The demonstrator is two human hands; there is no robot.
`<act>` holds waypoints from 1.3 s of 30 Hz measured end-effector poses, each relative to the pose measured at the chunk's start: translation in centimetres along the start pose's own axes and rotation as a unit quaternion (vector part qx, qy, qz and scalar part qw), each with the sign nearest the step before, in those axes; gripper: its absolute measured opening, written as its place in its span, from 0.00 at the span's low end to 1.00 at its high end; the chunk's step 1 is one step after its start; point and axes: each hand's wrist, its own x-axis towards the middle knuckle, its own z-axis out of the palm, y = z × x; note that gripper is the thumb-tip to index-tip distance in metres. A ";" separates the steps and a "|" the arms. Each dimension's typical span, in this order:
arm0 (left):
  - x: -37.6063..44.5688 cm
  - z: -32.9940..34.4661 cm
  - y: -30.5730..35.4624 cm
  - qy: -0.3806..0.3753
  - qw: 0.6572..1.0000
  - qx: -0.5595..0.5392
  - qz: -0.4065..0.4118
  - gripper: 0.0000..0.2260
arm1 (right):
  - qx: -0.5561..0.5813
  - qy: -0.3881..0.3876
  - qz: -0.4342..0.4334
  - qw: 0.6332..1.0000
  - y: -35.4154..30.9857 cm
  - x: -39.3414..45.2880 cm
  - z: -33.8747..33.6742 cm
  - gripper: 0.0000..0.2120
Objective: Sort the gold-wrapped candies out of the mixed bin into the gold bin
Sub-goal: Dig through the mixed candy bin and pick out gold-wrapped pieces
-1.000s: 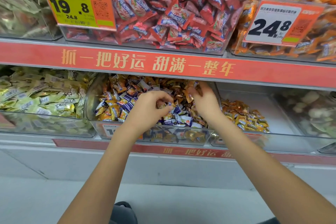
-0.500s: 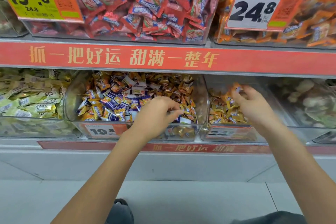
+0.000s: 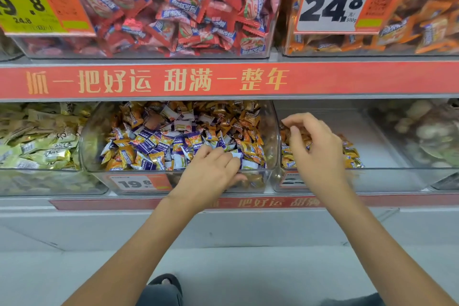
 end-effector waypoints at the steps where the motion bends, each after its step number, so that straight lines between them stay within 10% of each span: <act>1: -0.2 0.1 -0.1 0.008 1.000 -0.002 0.007 0.18 | 0.016 0.006 0.016 1.000 0.5 -0.2 0.1 0.11; 22: 0.7 -0.2 -0.9 0.102 0.994 -0.010 0.026 0.17 | -0.011 -0.041 0.163 0.986 7.0 1.6 -3.0 0.14; 27: 1.3 0.1 -1.3 0.104 0.993 -0.008 0.050 0.17 | -0.024 -0.024 -0.036 0.999 2.6 0.6 -1.9 0.08; 31: 1.3 0.1 -1.4 0.100 0.993 -0.005 0.061 0.17 | -0.229 -0.101 -0.254 0.934 0.0 -0.7 2.0 0.12; 39: 0.1 -0.4 0.0 0.080 0.997 -0.007 0.023 0.14 | -0.314 -0.085 -0.264 0.908 1.2 -2.4 4.0 0.13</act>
